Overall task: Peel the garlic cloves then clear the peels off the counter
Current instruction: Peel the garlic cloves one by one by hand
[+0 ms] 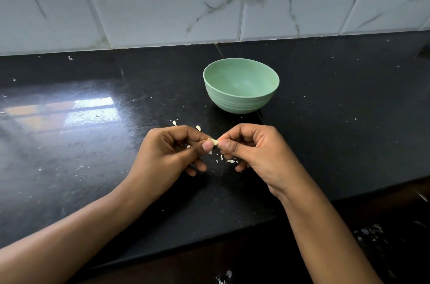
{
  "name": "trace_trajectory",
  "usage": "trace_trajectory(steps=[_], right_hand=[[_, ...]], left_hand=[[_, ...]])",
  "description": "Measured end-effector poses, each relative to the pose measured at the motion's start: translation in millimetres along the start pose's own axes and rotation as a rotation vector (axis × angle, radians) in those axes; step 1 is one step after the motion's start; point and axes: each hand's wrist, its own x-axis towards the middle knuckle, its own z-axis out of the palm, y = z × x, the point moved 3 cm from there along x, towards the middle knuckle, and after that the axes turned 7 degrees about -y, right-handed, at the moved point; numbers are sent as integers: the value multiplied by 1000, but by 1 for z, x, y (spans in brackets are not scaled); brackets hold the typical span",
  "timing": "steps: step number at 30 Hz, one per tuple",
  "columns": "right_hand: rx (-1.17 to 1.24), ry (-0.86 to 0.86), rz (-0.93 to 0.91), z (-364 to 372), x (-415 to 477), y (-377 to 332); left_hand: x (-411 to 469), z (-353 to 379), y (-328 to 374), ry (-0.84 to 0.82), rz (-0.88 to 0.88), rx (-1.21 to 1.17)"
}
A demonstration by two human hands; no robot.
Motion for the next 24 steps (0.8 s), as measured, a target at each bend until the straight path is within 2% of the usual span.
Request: trace_trajectory(steps=[10, 14, 17, 20, 24], right_hand=[[181, -49, 122, 1, -2, 0], [188, -14, 103, 3, -1, 0], [58, 107, -2, -2, 0, 0], [-91, 146, -8, -8, -2, 3], [-504, 135, -19, -13, -5, -1]], left_hand=[[0, 2, 2, -2, -1, -53], [0, 0, 0, 23, -41, -95], [1, -3, -2, 44, -96, -171], [1, -1, -1, 35, -94, -155], [0, 0, -1, 50, -90, -143]])
